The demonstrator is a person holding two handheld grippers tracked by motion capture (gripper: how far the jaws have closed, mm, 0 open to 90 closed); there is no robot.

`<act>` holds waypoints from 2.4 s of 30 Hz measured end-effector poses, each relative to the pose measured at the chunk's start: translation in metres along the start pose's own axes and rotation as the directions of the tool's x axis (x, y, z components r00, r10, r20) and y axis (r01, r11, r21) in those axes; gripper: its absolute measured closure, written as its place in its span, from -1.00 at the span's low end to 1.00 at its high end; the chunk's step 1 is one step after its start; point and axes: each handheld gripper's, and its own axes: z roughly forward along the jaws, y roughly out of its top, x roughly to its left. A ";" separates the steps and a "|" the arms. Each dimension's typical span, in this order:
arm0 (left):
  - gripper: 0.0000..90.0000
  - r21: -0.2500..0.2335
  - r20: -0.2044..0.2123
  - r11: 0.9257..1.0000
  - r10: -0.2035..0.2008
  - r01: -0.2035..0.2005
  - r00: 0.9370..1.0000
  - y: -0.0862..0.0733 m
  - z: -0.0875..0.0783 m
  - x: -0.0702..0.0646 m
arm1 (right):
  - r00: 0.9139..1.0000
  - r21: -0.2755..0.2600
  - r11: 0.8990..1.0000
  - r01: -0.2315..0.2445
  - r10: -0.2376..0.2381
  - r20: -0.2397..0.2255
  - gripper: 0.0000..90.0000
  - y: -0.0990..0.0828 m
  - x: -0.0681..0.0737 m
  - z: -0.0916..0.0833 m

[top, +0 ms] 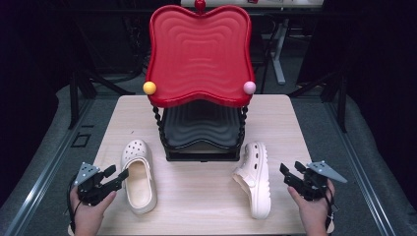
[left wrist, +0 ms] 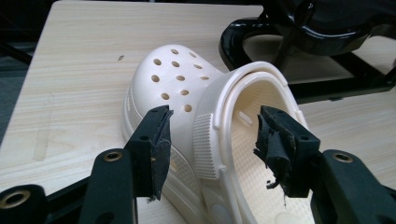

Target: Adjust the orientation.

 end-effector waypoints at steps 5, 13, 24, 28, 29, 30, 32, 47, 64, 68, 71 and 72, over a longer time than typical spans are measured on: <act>0.01 -0.007 0.016 1.000 -0.003 0.003 1.000 -0.001 0.001 -0.004 | 0.997 0.031 0.997 0.076 -0.076 -0.002 0.12 0.000 0.015 0.004; 0.09 -0.014 -0.030 0.997 0.076 -0.076 0.997 -0.001 0.000 -0.014 | 0.998 0.010 0.998 0.066 -0.066 0.012 0.17 -0.003 0.012 0.004; 0.17 0.035 -0.124 0.983 0.186 -0.183 0.975 0.000 0.015 -0.030 | 0.999 -0.017 0.999 0.035 -0.034 0.026 0.14 -0.004 0.007 0.005; 0.28 0.048 -0.154 0.979 0.201 -0.196 0.967 0.001 0.020 -0.030 | 0.999 -0.026 0.999 0.020 -0.019 0.032 0.14 -0.004 0.005 0.004; 0.33 0.055 -0.162 0.980 0.197 -0.190 0.967 0.000 0.022 -0.029 | 0.999 -0.025 0.999 0.022 -0.021 0.035 0.14 -0.004 0.005 0.004; 0.36 0.061 -0.169 0.981 0.194 -0.186 0.966 0.000 0.023 -0.028 | 0.999 -0.023 1.000 0.020 -0.020 0.032 0.14 -0.004 0.005 0.004; 0.39 0.077 -0.181 0.981 0.190 -0.179 0.965 -0.001 0.025 -0.027 | 0.999 -0.022 1.000 0.020 -0.020 0.031 0.14 -0.004 0.005 0.004; 0.63 0.115 -0.196 0.974 0.216 -0.196 0.957 0.001 0.026 -0.032 | 0.998 -0.033 0.998 0.049 -0.048 0.030 0.16 -0.003 0.010 0.003; 0.65 0.093 -0.063 0.971 0.225 -0.219 0.972 -0.001 0.020 -0.051 | 0.957 -0.025 0.967 0.253 -0.254 -0.137 0.97 0.011 0.071 -0.009; 0.63 0.100 -0.050 0.974 0.209 -0.204 0.977 -0.003 0.020 -0.048 | 0.945 0.003 0.954 0.299 -0.296 -0.142 0.97 0.008 0.082 -0.001; 0.59 0.092 -0.047 0.977 0.199 -0.194 0.979 -0.004 0.020 -0.047 | 0.941 0.063 0.945 0.321 -0.311 -0.136 0.99 0.005 0.081 0.005; 0.59 0.092 -0.045 0.977 0.197 -0.193 0.979 -0.004 0.020 -0.047 | 0.942 0.052 0.948 0.315 -0.305 -0.143 0.99 0.004 0.080 0.005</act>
